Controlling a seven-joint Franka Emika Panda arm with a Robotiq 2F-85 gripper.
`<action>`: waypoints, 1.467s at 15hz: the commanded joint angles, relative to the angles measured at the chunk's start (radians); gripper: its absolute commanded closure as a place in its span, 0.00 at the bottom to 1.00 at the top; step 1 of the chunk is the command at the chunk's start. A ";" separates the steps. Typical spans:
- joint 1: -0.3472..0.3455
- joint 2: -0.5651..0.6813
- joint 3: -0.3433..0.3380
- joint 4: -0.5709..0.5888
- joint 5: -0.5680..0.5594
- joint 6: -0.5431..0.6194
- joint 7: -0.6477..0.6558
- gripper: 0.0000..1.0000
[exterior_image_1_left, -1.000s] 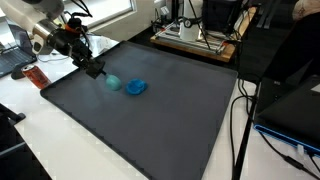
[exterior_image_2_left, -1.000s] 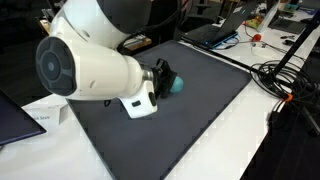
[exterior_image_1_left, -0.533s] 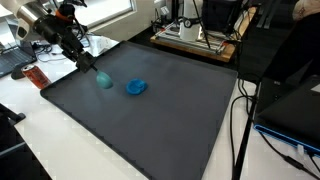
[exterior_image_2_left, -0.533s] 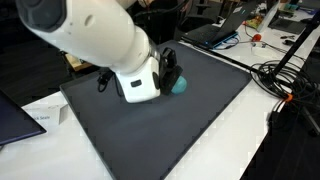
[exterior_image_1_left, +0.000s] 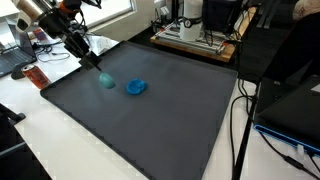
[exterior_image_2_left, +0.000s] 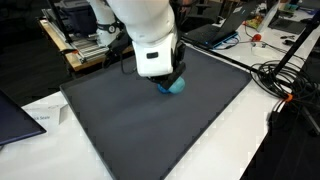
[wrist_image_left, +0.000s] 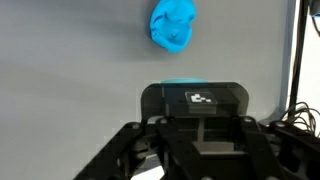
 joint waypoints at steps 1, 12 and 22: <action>0.060 -0.162 -0.040 -0.236 -0.048 0.097 0.069 0.78; 0.138 -0.361 -0.029 -0.458 -0.122 0.077 0.317 0.78; 0.207 -0.333 -0.029 -0.416 -0.104 0.062 0.580 0.53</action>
